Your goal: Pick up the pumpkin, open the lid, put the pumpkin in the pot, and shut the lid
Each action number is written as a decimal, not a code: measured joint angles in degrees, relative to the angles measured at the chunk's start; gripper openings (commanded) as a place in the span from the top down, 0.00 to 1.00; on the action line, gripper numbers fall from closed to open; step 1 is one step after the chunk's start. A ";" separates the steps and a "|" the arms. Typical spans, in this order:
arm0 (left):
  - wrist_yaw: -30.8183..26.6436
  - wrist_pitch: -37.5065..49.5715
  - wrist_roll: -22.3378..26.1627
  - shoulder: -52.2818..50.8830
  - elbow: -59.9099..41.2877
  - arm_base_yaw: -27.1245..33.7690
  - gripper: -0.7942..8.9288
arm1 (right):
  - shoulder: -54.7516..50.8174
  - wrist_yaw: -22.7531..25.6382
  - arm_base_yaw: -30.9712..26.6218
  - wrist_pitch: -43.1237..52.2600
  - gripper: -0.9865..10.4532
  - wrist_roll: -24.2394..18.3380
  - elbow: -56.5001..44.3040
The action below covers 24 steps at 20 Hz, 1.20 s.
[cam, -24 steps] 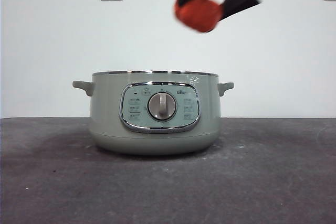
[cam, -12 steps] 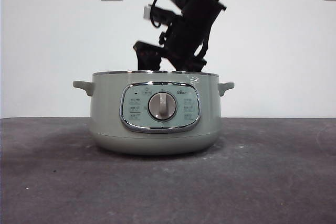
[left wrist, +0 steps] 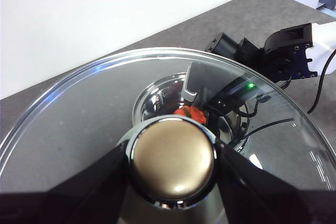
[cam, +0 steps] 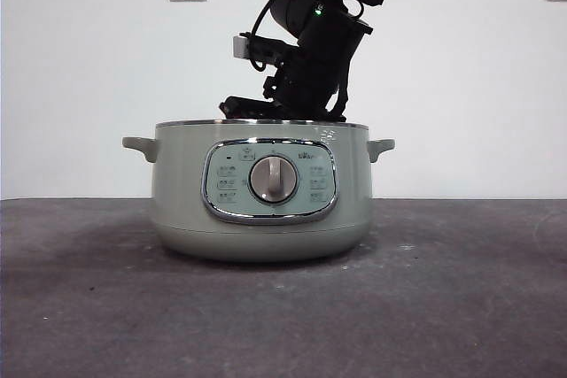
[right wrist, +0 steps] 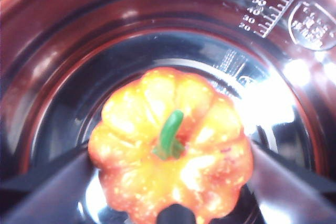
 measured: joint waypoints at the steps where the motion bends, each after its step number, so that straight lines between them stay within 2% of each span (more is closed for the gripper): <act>1: 0.04 0.79 0.00 0.55 0.00 0.00 0.93 | -0.90 0.02 0.09 -0.04 0.33 0.07 -0.02; 4: 2.19 3.23 0.44 3.30 0.00 0.00 0.93 | -10.43 1.27 -0.17 -2.69 0.34 1.33 0.11; 7: 3.87 7.26 1.01 8.04 0.00 -0.02 0.93 | -22.16 9.51 -0.94 -10.49 0.34 3.54 0.20; 10: 7.21 11.87 1.05 13.59 0.00 0.00 0.93 | -34.16 13.29 -2.16 -18.40 0.34 6.34 0.20; 16: 8.92 19.56 2.58 25.59 0.00 -1.11 0.93 | -49.86 13.46 -2.47 -25.77 0.34 7.82 0.31; 24: 8.68 24.09 4.87 36.24 0.00 -3.45 0.93 | -56.30 13.49 -2.47 -29.11 0.34 8.39 0.31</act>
